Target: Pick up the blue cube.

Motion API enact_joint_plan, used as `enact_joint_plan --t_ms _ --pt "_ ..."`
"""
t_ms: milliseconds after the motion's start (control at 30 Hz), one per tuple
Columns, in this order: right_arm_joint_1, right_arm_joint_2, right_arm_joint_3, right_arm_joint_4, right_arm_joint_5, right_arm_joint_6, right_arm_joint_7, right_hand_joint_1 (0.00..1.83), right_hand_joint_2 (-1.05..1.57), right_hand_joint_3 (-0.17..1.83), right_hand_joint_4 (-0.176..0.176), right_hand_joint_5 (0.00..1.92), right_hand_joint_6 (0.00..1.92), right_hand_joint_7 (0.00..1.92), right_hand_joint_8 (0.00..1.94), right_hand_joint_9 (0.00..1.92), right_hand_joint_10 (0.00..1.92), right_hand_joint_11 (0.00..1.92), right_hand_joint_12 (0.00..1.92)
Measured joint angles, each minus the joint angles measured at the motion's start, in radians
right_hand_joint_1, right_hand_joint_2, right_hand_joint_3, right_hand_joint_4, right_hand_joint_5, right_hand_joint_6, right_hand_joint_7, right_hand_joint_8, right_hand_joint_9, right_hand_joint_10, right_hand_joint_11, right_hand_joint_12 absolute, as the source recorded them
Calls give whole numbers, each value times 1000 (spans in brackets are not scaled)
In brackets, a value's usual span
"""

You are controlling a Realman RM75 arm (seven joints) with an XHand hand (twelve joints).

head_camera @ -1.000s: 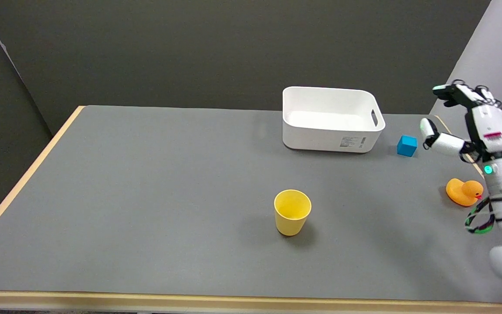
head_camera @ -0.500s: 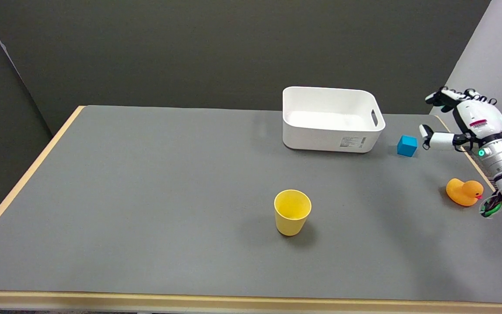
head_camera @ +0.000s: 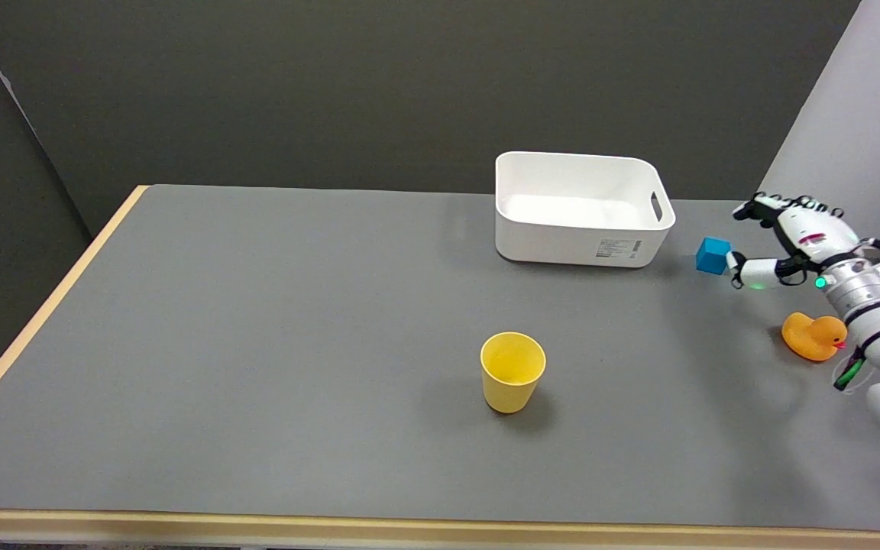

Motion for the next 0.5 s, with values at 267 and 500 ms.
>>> enact_joint_plan --t_ms 267,500 --pt "109 -23 -95 -85 -48 -19 37 810 685 1009 41 346 694 383 468 322 784 102 1220" --pt "178 -39 -142 -128 -93 -28 62 807 679 1010 42 336 670 376 462 320 782 97 1210"
